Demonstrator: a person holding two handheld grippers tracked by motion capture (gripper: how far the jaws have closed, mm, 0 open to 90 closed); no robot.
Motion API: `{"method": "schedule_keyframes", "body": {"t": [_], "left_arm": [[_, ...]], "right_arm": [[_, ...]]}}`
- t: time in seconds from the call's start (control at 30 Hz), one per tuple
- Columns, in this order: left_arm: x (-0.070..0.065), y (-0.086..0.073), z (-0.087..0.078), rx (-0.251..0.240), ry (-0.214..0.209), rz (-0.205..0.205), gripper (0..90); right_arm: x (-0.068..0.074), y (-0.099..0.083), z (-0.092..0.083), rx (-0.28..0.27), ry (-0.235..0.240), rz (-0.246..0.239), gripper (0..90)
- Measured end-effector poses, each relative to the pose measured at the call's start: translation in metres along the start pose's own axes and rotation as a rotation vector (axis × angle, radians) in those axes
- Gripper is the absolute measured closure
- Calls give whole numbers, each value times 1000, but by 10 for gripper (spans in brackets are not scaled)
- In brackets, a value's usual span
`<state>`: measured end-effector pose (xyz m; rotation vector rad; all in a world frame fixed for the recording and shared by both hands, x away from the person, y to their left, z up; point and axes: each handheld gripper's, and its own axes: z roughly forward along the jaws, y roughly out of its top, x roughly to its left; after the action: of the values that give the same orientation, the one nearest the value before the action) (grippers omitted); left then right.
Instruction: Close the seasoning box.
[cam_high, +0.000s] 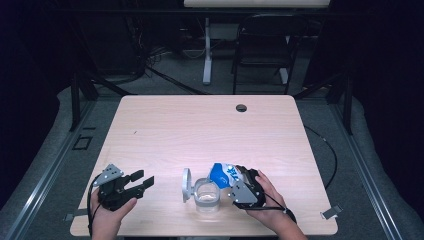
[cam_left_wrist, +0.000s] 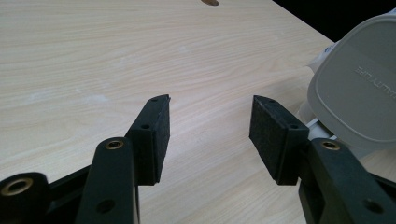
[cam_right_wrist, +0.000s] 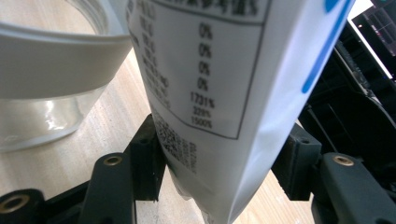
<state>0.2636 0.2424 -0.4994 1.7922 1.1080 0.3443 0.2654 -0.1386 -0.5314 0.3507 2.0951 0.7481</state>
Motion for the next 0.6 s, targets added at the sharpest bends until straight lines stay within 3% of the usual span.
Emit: {"method": "schedule_keyframes", "body": {"t": [0.6], "left_arm": [[2, 1, -4, -9, 2, -4, 486]], "right_arm": [[2, 1, -5, 28, 0, -91, 434]]}}
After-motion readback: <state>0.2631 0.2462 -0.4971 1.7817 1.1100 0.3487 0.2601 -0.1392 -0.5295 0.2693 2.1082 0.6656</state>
